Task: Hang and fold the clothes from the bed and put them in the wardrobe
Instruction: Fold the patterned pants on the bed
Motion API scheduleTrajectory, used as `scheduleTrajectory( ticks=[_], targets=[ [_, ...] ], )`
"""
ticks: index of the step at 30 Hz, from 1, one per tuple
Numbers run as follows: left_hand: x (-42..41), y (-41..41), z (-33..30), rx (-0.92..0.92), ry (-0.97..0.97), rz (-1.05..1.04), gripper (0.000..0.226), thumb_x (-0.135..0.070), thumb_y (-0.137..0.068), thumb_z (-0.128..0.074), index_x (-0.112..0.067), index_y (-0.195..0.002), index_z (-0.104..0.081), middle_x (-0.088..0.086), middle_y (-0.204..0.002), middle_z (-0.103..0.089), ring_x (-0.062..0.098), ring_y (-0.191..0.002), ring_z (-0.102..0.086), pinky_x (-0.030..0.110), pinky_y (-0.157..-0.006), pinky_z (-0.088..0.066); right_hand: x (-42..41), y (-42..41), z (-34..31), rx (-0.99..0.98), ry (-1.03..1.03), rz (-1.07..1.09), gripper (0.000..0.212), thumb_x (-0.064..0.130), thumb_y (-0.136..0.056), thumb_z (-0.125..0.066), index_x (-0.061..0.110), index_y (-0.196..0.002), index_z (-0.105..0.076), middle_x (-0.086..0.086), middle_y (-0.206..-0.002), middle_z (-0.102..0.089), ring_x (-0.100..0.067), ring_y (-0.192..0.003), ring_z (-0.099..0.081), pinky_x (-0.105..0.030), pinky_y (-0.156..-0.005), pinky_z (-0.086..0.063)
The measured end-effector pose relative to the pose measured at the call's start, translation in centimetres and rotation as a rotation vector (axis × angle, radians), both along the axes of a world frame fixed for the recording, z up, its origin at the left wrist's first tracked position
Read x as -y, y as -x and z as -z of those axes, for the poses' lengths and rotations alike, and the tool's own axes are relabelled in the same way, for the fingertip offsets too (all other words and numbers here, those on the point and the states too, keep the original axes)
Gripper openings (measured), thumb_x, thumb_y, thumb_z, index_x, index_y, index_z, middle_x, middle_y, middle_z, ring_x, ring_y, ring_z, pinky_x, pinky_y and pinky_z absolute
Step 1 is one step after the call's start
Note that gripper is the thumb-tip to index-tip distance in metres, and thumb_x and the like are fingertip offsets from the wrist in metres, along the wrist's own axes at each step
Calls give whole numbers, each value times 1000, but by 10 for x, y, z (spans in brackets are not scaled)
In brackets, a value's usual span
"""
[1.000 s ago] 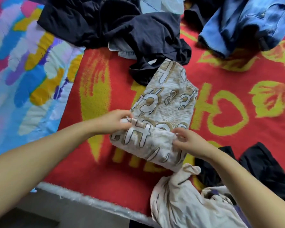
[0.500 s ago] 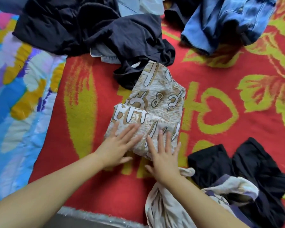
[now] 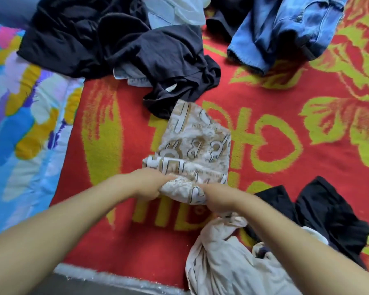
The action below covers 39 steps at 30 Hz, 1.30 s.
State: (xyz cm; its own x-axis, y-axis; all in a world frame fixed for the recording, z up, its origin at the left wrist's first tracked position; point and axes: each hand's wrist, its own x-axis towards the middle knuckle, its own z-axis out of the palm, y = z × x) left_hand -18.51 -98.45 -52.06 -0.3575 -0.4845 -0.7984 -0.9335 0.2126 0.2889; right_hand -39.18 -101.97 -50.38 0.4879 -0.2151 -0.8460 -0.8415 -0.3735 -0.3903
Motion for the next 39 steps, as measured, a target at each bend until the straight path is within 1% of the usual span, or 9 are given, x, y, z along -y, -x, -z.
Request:
scheduleTrajectory(
  ticks=[2,5,10,13,19,25,30,34,39],
  targets=[
    [27,-3,-29,-101,-224,-90,41,-13,-80,-50,-43,-107,-54,4,-92,-65,20,-81,-64,26,-69,-53,32,12,-18,-7,-213,48,15,4,-85,-49,17,-90,-55,-9,-87,-61,-20,-72,-51,-30,-60,-40],
    [77,-16,-37,-105,-188,-235,8,-13,-83,-58,-17,-90,-57,-2,-75,-53,13,-64,-49,21,-54,-39,80,30,-14,8,-54,234,12,16,-83,-59,9,-92,-59,-14,-86,-63,-16,-67,-51,-30,-58,-41],
    [109,-20,4,-72,504,-615,48,-34,-89,-59,-19,-134,-48,8,-128,-55,26,-117,-53,41,-101,-40,107,30,26,-108,453,410,33,8,-91,-45,9,-123,-50,-19,-126,-53,-30,-104,-52,-41,-81,-44],
    [79,17,23,-23,876,-281,65,-49,-94,-41,-18,-149,-26,11,-153,-30,26,-143,-23,59,-113,-10,65,12,27,-115,691,339,69,20,-95,-45,14,-153,-6,-15,-160,1,-34,-147,4,-61,-113,-7],
    [29,8,71,94,403,-196,91,-87,-67,12,-39,-144,23,-2,-151,35,15,-140,31,64,-111,8,8,12,69,-34,507,201,92,72,-89,-27,28,-140,35,-10,-149,40,-33,-137,37,-69,-107,11],
    [37,-5,59,241,230,-310,78,-80,-81,-3,-40,-141,28,0,-152,34,21,-141,30,63,-109,14,35,13,67,-117,391,85,90,76,-88,-19,27,-145,30,-10,-150,39,-32,-140,33,-74,-101,12],
    [10,8,47,37,663,40,89,-70,-80,-25,-20,-152,-11,19,-158,-8,28,-147,-2,64,-110,-2,-8,8,54,-14,573,79,104,61,-89,-43,15,-139,35,-18,-142,42,-39,-138,33,-69,-108,11],
    [0,24,65,101,551,94,106,-40,-83,-60,-25,-146,25,15,-151,27,29,-143,20,63,-110,6,-17,-3,77,-85,612,84,100,28,-94,-48,16,-130,44,-20,-142,44,-41,-137,33,-69,-107,13],
    [23,45,62,197,527,-55,84,-2,-95,-40,-27,-149,18,10,-153,30,32,-145,18,61,-113,2,1,-12,69,-139,619,61,90,13,-95,-49,21,-149,22,-16,-158,17,-41,-145,12,-65,-112,0]
  ],
)
